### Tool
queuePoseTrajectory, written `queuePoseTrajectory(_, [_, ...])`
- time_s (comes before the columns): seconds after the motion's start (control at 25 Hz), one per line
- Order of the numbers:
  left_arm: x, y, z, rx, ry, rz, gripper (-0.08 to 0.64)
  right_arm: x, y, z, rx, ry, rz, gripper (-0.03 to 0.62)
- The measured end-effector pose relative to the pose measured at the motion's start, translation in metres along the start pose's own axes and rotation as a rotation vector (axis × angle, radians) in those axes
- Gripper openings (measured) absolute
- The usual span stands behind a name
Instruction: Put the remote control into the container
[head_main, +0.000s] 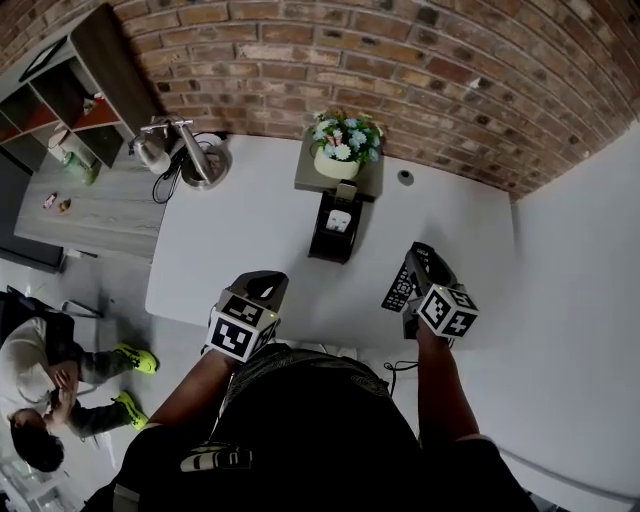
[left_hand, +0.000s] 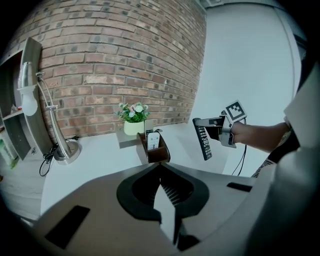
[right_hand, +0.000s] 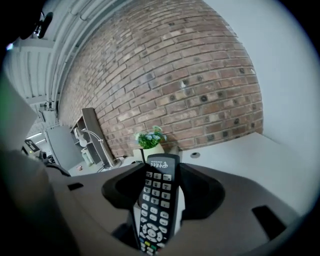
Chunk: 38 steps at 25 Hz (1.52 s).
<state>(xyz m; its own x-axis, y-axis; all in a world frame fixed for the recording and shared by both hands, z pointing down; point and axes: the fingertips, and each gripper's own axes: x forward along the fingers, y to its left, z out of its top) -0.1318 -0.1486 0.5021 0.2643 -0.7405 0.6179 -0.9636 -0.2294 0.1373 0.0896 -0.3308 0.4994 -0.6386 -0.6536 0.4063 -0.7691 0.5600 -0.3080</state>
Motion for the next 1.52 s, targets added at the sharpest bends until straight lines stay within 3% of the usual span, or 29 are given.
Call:
queuePoseTrajectory(0.2, [-0.026, 0.021, -0.023, -0.053, -0.001, 0.033, 0.006, 0.038, 0.070, 0.015, -0.073, -0.075, 0.137, 0.216])
queuePoseTrajectory(0.4, [-0.061, 0.047, -0.047, -0.143, -0.025, 0.119, 0.006, 0.089, 0.131, 0.034, -0.189, -0.191, 0.251, 0.216])
queuePoseTrajectory(0.64, [-0.098, 0.064, -0.078, -0.282, -0.049, 0.226, 0.006, 0.133, 0.139, 0.025, -0.253, -0.203, 0.236, 0.218])
queuePoseTrajectory(0.96, [-0.119, 0.061, -0.105, -0.361, -0.051, 0.316, 0.006, 0.145, 0.137, 0.011, -0.286, -0.191, 0.248, 0.218])
queuePoseTrajectory(1.32, [-0.112, 0.048, -0.102, -0.344, -0.052, 0.304, 0.006, 0.134, 0.129, 0.008, -0.273, -0.197, 0.198, 0.218])
queuePoseTrajectory(1.52, [-0.110, 0.048, -0.097, -0.328, -0.053, 0.286, 0.006, 0.122, 0.127, -0.011, -0.258, -0.127, 0.127, 0.218])
